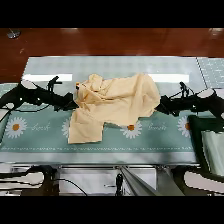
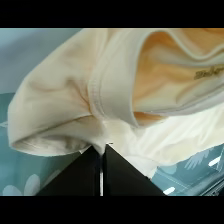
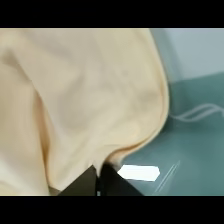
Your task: Fold the shirts.
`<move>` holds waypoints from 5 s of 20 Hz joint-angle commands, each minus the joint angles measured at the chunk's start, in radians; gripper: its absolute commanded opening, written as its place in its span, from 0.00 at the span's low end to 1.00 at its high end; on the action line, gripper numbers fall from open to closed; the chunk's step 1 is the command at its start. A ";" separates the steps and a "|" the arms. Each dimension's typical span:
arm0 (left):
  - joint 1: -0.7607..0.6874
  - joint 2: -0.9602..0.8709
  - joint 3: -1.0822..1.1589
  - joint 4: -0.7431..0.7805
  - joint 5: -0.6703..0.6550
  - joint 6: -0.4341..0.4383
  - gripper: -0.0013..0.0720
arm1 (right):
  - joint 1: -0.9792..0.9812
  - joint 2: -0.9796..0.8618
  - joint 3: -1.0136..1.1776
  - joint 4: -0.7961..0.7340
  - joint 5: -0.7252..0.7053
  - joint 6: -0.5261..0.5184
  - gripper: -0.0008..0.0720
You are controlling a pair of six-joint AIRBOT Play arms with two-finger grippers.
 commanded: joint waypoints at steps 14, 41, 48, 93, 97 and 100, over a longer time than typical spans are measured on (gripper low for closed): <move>0.288 0.495 0.840 -0.157 -0.001 -0.050 0.06 | 0.015 0.509 1.085 -0.418 0.284 0.135 0.04; 0.039 0.286 0.533 0.425 -0.074 -0.161 0.06 | 0.015 0.401 0.544 -0.527 0.246 0.166 0.04; 0.017 -0.121 0.591 0.233 0.214 -0.201 0.06 | 0.016 -0.118 0.660 -0.282 -0.058 0.156 0.04; 0.425 0.414 -0.611 -0.042 -0.017 0.138 0.97 | -0.159 0.428 -0.275 -0.047 0.134 -0.088 0.87; 0.325 0.412 -0.609 -0.026 -0.015 0.139 0.62 | -0.348 0.428 -0.159 -0.278 0.197 0.022 0.87; 0.327 0.412 -0.608 -0.030 -0.018 0.139 0.06 | -0.439 0.428 -0.190 -0.405 0.314 0.041 0.87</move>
